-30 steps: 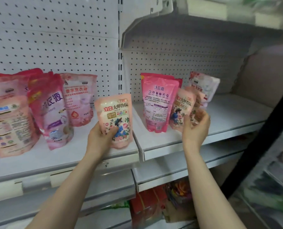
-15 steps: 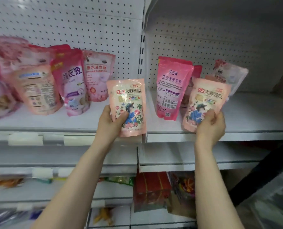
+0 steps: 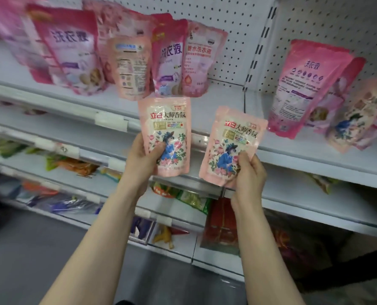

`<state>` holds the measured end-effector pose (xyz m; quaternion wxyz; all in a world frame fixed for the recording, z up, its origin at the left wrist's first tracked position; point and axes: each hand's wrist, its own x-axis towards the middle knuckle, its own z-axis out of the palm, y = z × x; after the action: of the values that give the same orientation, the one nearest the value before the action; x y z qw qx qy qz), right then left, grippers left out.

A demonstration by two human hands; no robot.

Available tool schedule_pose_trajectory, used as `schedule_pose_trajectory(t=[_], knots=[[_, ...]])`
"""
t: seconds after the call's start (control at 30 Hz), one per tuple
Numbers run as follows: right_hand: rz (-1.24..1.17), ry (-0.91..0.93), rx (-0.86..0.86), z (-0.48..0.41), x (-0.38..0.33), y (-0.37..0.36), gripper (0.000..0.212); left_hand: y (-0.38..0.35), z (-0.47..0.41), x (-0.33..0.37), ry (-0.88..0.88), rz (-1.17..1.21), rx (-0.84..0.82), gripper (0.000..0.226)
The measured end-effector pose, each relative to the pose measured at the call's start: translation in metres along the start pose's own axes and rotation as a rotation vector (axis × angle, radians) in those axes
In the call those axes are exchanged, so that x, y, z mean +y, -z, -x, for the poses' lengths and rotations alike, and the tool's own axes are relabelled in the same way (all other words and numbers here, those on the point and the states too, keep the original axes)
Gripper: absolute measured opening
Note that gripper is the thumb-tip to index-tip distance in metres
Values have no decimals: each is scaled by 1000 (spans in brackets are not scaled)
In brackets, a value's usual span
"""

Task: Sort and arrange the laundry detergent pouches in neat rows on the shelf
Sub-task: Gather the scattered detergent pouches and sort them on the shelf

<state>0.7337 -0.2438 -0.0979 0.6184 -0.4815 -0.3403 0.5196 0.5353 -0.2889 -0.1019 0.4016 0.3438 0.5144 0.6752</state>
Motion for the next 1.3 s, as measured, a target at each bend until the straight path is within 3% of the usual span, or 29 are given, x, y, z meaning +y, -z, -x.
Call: schedule_pose_trajectory(t=[0.17,0.33,0.57,0.8,1.0,1.3], knots=[[24,-172,-136,29,24,-57,13,74,2,7,24,-60,98,35],[92,-190,-272,71,54,-137,16,164,-2,28,17,-65,178,24],[125,-160,-397,134,95,-255,17,293,-17,64,-23,-86,250,30],[146,-114,-450,159,113,-345,16,373,-45,87,-48,-23,297,27],[191,-70,-521,162,131,-422,16,427,-88,99,-99,-23,340,31],[133,83,-601,121,145,-571,19,503,-207,147,-236,-30,404,19]])
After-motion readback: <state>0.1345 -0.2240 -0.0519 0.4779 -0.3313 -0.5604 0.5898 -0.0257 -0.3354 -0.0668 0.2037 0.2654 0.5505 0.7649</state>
